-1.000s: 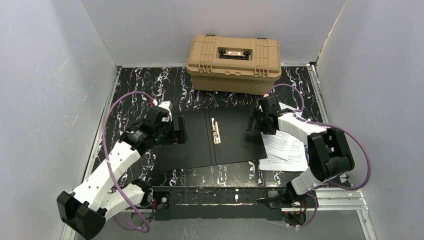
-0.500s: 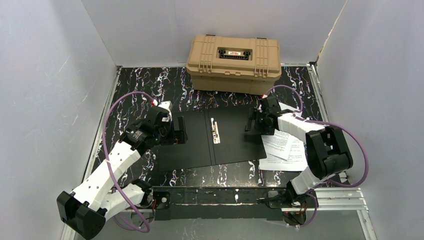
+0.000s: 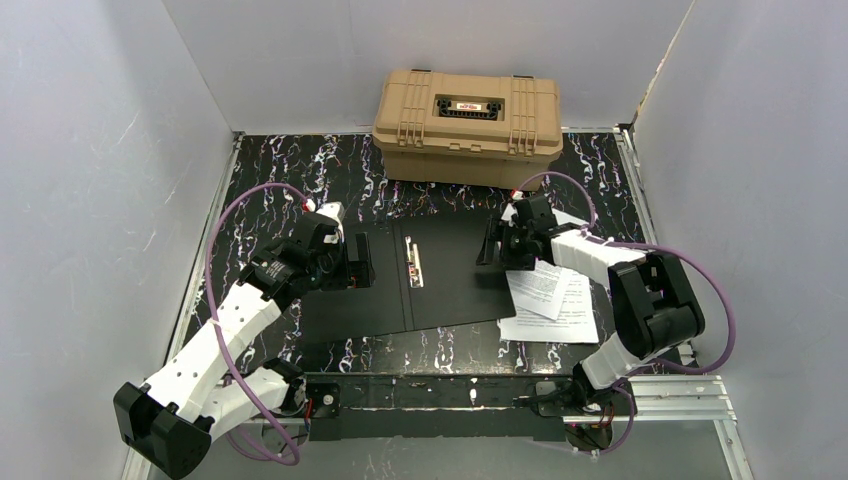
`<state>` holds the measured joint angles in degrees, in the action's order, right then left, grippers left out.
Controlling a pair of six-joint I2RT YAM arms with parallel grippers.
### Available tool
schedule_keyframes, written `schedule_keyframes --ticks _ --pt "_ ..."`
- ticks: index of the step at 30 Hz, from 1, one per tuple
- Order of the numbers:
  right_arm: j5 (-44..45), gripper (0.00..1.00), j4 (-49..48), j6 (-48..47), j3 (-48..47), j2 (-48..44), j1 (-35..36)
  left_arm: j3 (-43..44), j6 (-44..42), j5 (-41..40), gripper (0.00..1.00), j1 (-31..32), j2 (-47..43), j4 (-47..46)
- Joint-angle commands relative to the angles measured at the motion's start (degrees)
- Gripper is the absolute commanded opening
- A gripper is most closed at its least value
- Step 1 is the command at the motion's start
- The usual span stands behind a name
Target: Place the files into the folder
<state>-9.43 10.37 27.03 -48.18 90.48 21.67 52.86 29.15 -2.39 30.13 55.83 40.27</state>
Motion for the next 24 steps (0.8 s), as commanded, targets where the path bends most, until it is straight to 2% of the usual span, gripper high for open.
schedule_keyframes --ticks 1,7,13,24 --pt "-3.87 0.86 -0.2 1.18 1.8 0.76 3.1 -0.11 -0.47 0.78 0.98 0.02 -0.33 -0.02" --pt "-3.33 0.85 -0.38 2.45 1.89 0.32 7.85 1.37 0.21 4.12 0.98 0.02 0.64 -0.57" --pt "1.07 0.86 3.03 2.0 1.38 -4.06 8.36 2.61 1.72 7.85 0.98 0.23 2.31 -2.93" --pt "20.78 0.96 15.9 1.85 1.32 -18.55 8.06 5.44 4.96 13.1 0.98 5.64 9.8 -9.54"
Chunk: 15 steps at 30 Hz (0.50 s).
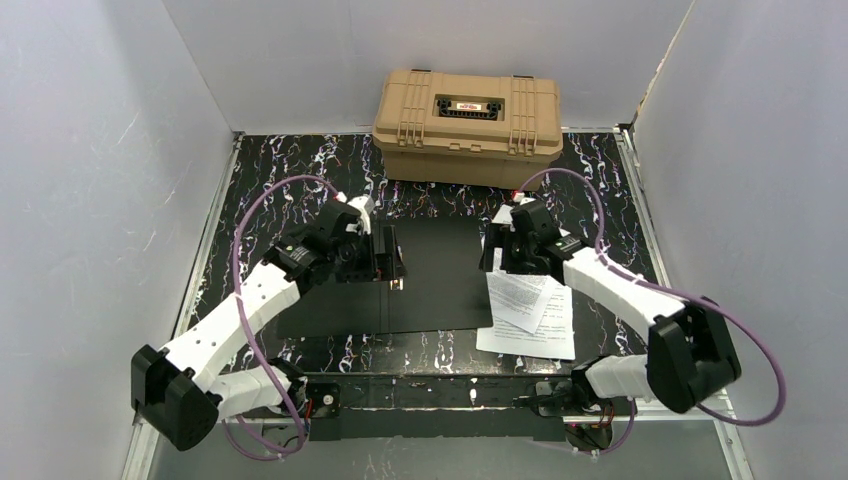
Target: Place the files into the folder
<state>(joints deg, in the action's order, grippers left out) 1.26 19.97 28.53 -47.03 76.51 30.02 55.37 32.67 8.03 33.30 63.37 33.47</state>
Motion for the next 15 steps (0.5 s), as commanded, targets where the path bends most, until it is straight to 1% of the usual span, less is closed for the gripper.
schedule_keyframes --ticks 1,3,6,11,15 --pt "12.31 0.96 7.71 0.65 0.67 -5.96 -0.5 3.48 1.68 2.68 0.98 3.42 3.25 -3.3" --pt "15.55 0.97 9.62 1.22 1.87 -8.54 -1.4 4.87 2.22 2.79 0.98 5.63 5.61 -4.65" --pt "17.73 0.98 11.24 2.55 4.03 -12.09 -3.34 7.69 2.93 3.36 0.98 8.46 9.8 -6.97" --pt "16.06 0.99 12.46 4.69 6.8 -14.52 -6.06 13.26 3.4 4.55 0.98 12.59 18.36 -10.04" --pt "14.26 0.96 12.71 6.07 8.8 -14.42 -7.9 17.92 3.66 6.35 0.98 14.96 25.81 -11.74"
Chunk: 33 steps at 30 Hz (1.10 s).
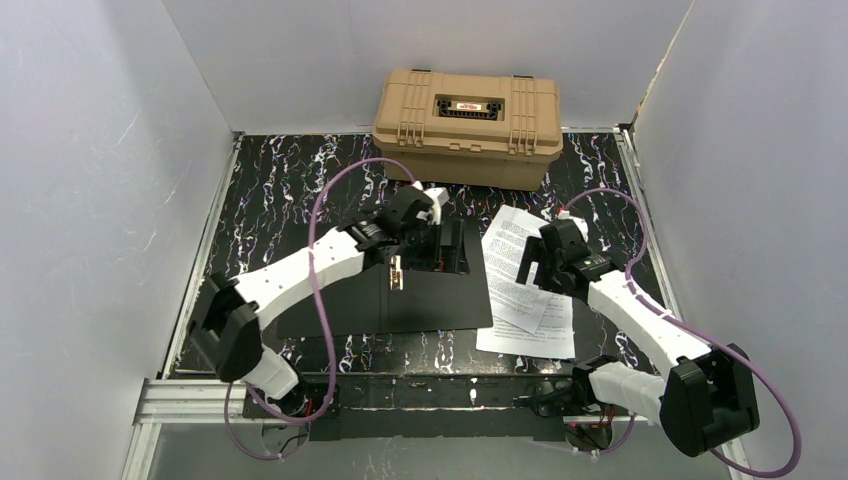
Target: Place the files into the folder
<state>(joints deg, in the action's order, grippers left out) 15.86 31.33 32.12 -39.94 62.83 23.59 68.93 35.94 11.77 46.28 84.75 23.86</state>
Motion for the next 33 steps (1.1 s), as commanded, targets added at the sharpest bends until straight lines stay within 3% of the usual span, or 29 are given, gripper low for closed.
schedule_keyframes --ticks 1,15,33 --pt "-1.21 0.96 0.99 2.69 2.44 -0.88 -1.98 5.62 0.37 3.02 0.98 2.42 6.03 -2.19" --pt "-15.42 0.93 -5.3 3.32 9.27 -0.57 -9.03 7.02 0.0 7.47 0.98 3.43 19.25 -5.47" --pt "-21.43 0.89 -10.22 6.35 15.01 -2.18 -12.07 2.81 0.27 7.39 0.97 3.42 24.92 -7.68"
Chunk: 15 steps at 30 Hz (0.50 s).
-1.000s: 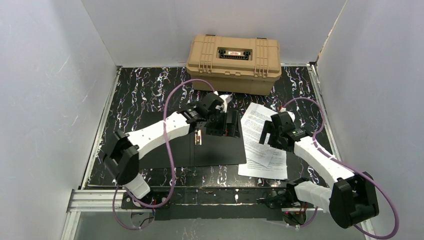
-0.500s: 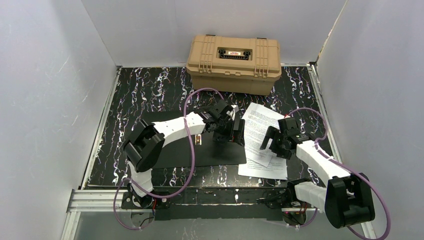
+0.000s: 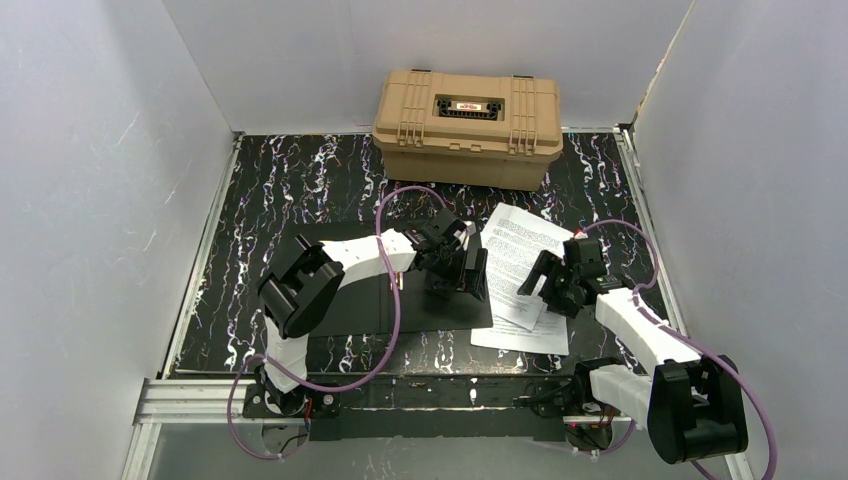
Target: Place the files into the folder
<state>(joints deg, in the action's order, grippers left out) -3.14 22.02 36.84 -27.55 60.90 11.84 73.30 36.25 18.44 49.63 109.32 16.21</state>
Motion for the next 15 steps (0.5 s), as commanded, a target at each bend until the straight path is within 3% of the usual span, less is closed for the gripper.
schedule_keyframes --ticks 1,15 --pt "-2.54 0.88 -1.16 1.8 2.78 -0.37 -0.35 -1.82 0.02 0.65 0.97 0.04 0.43 -0.17" --pt "-5.69 0.71 -5.66 5.6 5.74 -5.06 -0.82 -4.21 0.55 0.67 0.94 0.08 0.94 -1.22"
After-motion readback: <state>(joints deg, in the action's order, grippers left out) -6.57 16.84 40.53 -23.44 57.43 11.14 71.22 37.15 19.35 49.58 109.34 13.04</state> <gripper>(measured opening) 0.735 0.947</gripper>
